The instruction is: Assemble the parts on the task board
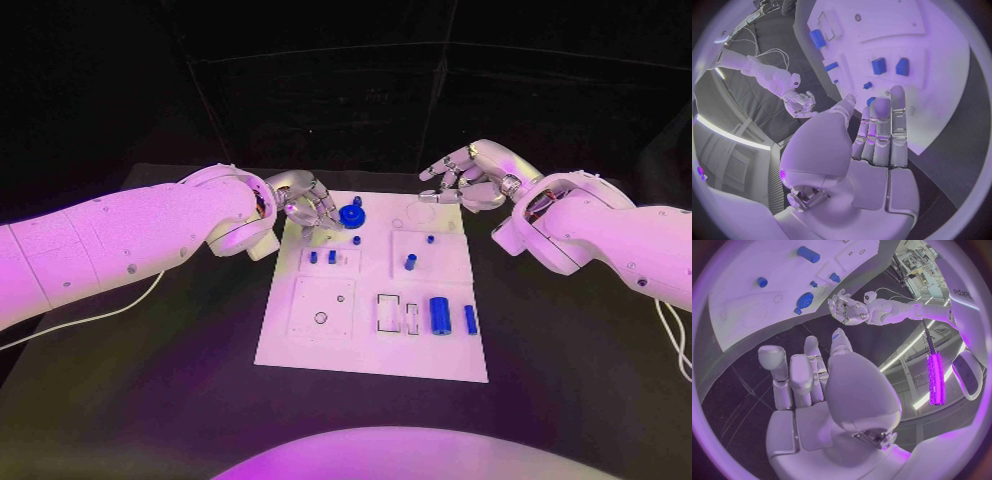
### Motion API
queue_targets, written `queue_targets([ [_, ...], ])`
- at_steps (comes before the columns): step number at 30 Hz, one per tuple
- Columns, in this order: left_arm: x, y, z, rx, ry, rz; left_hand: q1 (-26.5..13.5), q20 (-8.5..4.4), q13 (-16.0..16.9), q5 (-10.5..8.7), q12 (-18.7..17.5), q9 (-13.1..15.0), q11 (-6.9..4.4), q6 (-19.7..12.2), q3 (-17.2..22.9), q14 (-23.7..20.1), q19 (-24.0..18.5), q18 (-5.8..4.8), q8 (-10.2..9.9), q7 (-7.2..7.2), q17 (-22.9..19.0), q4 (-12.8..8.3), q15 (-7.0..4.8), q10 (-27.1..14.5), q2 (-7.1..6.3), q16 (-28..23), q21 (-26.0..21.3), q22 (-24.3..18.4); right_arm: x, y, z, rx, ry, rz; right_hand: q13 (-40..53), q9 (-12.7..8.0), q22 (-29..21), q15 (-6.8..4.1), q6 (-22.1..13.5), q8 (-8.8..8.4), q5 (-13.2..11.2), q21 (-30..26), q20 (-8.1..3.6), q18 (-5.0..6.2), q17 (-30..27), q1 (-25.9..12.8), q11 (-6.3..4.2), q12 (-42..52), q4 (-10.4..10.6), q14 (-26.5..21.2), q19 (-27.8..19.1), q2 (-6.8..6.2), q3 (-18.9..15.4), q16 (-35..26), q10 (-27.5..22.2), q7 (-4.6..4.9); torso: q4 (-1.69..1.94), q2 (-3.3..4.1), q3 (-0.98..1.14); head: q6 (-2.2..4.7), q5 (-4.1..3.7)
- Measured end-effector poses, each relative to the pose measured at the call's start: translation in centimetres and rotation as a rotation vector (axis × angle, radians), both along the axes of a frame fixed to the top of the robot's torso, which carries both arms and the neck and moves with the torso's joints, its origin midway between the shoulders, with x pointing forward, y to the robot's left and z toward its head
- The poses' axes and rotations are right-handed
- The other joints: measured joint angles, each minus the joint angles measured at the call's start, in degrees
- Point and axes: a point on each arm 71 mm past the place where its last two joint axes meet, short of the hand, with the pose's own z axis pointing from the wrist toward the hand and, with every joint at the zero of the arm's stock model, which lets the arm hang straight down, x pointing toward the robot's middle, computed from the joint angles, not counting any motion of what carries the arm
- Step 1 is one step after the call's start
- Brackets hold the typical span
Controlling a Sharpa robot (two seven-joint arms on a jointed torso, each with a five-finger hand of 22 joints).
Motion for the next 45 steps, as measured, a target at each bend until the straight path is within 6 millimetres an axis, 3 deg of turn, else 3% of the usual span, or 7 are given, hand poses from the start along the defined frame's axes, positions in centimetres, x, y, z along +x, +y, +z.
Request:
queue_targets([
  [5, 0.2, -2.0, 0.4, -0.011, -0.116, -0.096, 3.26, 0.56, -8.21, 0.0, -7.39, -4.36, 0.81, 3.42, 1.82, -0.43, 0.73, 0.84, -5.34, 0.72, -3.79, -2.98, 0.31, -0.97, -2.08, -2.31, -2.62, -2.41, 0.0, 0.1, 0.0, 0.0, 0.0, 0.001, -0.09, 0.0, -0.14, 0.0, 0.0, 0.0, 0.0, 0.0, 0.0, 0.0, -0.08, -0.23, 0.0, 0.0, 0.15, 0.0, 0.0, 0.23, -0.15, 0.0, 0.0, 0.0, -0.07, -0.01, 0.02, 0.36, -0.15],
  [9, 0.5, -3.3, 0.3, 0.042, -0.202, -0.167, 3.39, 0.06, -13.23, -0.26, -10.41, -7.16, 0.51, 6.51, 1.48, 2.66, 3.76, 0.84, -9.06, 0.0, -4.51, -4.36, -0.08, 0.88, -2.21, 0.01, -2.29, -2.9, 0.0, 0.2, 0.0, 0.001, 0.0, 0.003, -0.09, 0.0, -0.14, 0.0, 0.0, 0.0, 0.0, 0.0, 0.0, 0.01, -0.08, -0.23, 0.0, 0.0, 0.15, 0.0, 0.0, 0.23, -0.15, 0.0, 0.0, 0.0, -0.11, -0.02, 0.04, 0.6, -0.19],
  [17, 1.0, -5.1, 0.0, 0.179, -0.329, -0.268, 2.82, -0.68, -18.31, -0.49, -12.19, -9.93, -0.22, 9.57, 0.21, 12.42, 9.17, 0.84, -13.33, -0.97, 11.26, -5.63, -0.83, 3.17, -2.78, 17.52, 1.75, -0.75, 0.0, 0.3, 0.0, 0.001, 0.0, 0.004, -0.09, 0.0, -0.14, 0.0, 0.0, 0.0, 0.0, 0.0, 0.0, 0.0, -0.08, -0.23, 0.0, 0.0, 0.15, 0.0, 0.0, 0.23, -0.15, 0.0, 0.0, 0.0, -0.16, -0.01, 0.04, 0.9, -0.47],
  [25, 1.6, -6.1, -0.4, 0.283, -0.384, -0.319, 2.82, -1.3, -21.05, -0.48, -13.77, -10.4, -0.71, 11.59, 0.23, 16.57, 15.08, -0.09, -15.42, -1.39, 19.72, -6.09, -1.33, 5.13, -2.78, 25.36, 12.76, 9.53, 0.0, 0.4, 0.0, 0.003, 0.001, 0.007, -0.11, 0.0, -0.14, 0.0, 0.0, 0.0, 0.0, 0.0, 0.0, 0.0, -0.07, -0.23, 0.0, 0.0, 0.15, 0.0, 0.0, 0.23, -0.15, 0.0, 0.0, 0.0, -0.18, 0.0, 0.03, 0.81, -0.6],
  [37, 1.9, -6.5, -1.1, 0.366, -0.371, -0.355, 2.35, -1.68, -22.53, -0.49, -14.85, -10.4, -1.07, 13.33, 0.39, 17.19, 16.85, -0.09, -16.42, -1.71, 20.21, -6.24, -1.55, 6.86, -2.3, 26.31, 16.76, 13.58, 0.1, 0.6, 0.0, 0.003, 0.001, 0.01, -0.13, 0.0, -0.13, 0.0, 0.0, 0.0, 0.0, 0.0, 0.0, 0.0, -0.07, -0.23, 0.0, 0.0, 0.15, 0.0, 0.0, 0.23, -0.15, 0.0, 0.0, 0.0, -0.18, -0.07, 0.01, 0.54, -0.74],
  [39, 1.9, -6.4, -1.2, 0.375, -0.365, -0.359, 2.35, -1.68, -22.58, -0.48, -14.85, -10.39, -1.06, 13.42, 0.39, 17.19, 16.85, -0.97, -16.42, -1.8, 20.21, -6.24, -1.55, 7.03, -2.3, 26.31, 16.8, 13.78, 0.1, 0.6, 0.0, 0.003, 0.001, 0.01, -0.13, 0.0, -0.14, 0.0, 0.0, 0.0, 0.0, 0.0, 0.0, 0.0, -0.07, -0.23, 0.0, 0.0, 0.15, 0.0, 0.0, 0.23, -0.15, 0.0, 0.0, 0.0, -0.15, -0.07, 0.0, 0.52, -0.76],
  [45, 1.9, -6.5, -1.6, 0.395, -0.345, -0.369, 2.35, -1.65, -22.92, -0.49, -15.08, -10.39, -1.07, 14.03, 0.54, 17.39, 17.23, -0.97, -16.66, -2.0, 20.05, -6.4, -1.75, 7.87, -2.3, 26.31, 17.64, 14.56, 0.1, 0.7, 0.0, 0.004, 0.001, 0.011, -0.13, 0.0, -0.13, 0.0, 0.0, 0.0, 0.0, 0.0, 0.0, 0.0, -0.07, -0.23, 0.0, 0.0, 0.15, 0.0, 0.0, 0.23, -0.15, 0.0, 0.0, 0.0, -0.09, -0.06, -0.01, 0.52, -0.86],
])
